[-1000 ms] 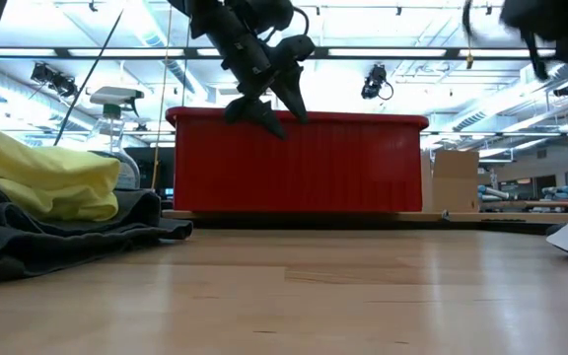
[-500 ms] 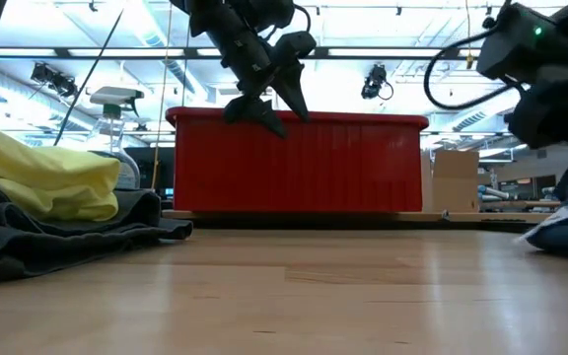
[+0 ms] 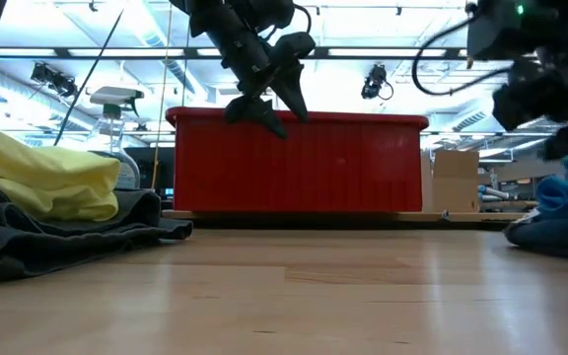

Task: Fold Laundry from Bin
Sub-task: Stack the light blue short on top of the dark blue short

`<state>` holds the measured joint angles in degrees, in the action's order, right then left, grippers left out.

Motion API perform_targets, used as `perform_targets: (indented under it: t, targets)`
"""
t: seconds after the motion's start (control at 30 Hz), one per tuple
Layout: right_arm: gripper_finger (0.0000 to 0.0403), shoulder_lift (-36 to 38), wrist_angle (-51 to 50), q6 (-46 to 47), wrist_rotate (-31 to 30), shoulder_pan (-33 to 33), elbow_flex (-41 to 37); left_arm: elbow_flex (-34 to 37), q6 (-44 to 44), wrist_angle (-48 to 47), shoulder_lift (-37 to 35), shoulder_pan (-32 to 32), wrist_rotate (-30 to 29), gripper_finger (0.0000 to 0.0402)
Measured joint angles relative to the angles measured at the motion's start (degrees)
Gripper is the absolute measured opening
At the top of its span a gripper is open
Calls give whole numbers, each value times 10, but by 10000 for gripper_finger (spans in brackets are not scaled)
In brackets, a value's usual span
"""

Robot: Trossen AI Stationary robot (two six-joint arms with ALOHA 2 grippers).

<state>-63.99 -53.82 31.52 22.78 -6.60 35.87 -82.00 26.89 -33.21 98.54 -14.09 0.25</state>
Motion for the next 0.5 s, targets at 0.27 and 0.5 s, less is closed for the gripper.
perform_targets:
  t: [0.27,0.5]
  targets:
    - [172,0,-205,53,-215,0,138,0,-31,0,0,0,0,251]
    - [172,0,-202,109,-207,-9,184,0,-56,10,0,0,0,251]
